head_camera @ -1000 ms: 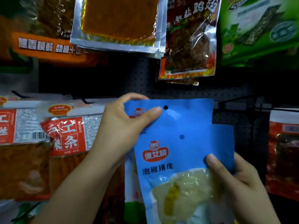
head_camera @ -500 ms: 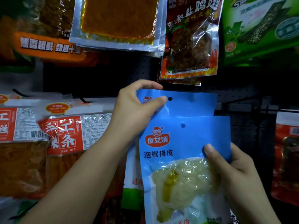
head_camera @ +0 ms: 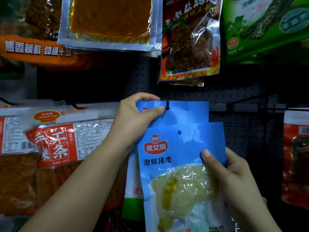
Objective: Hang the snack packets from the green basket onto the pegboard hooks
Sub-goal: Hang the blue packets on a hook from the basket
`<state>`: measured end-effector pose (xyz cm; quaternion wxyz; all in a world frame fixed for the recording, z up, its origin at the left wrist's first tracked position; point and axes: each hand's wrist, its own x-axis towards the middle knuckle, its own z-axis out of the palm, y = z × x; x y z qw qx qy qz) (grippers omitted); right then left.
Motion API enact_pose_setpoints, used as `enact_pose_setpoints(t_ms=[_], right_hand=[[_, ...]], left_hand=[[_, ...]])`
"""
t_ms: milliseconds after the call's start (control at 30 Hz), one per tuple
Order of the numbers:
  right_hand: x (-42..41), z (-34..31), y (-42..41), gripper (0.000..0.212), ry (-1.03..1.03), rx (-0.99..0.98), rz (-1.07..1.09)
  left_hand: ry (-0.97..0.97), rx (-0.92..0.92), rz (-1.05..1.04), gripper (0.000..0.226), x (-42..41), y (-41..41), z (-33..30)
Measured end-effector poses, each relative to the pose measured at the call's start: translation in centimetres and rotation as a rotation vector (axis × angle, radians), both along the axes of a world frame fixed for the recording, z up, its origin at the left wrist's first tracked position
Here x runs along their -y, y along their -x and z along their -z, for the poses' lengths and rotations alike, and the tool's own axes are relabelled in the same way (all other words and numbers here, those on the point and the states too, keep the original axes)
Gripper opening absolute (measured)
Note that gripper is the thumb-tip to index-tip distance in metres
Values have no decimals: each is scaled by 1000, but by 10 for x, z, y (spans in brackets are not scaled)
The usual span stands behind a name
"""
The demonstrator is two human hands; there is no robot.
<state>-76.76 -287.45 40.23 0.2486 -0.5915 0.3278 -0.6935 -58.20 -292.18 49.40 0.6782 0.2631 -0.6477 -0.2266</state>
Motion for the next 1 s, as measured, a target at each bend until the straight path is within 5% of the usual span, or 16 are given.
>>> enact_pose_setpoints(t_ms=[333, 1000], right_hand=[[58, -5, 3, 19, -165, 44, 71], [158, -27, 27, 18, -328, -257, 328]], left_hand=[[73, 145, -317, 32, 43, 6, 3], [-95, 221, -551, 33, 158, 49, -7]])
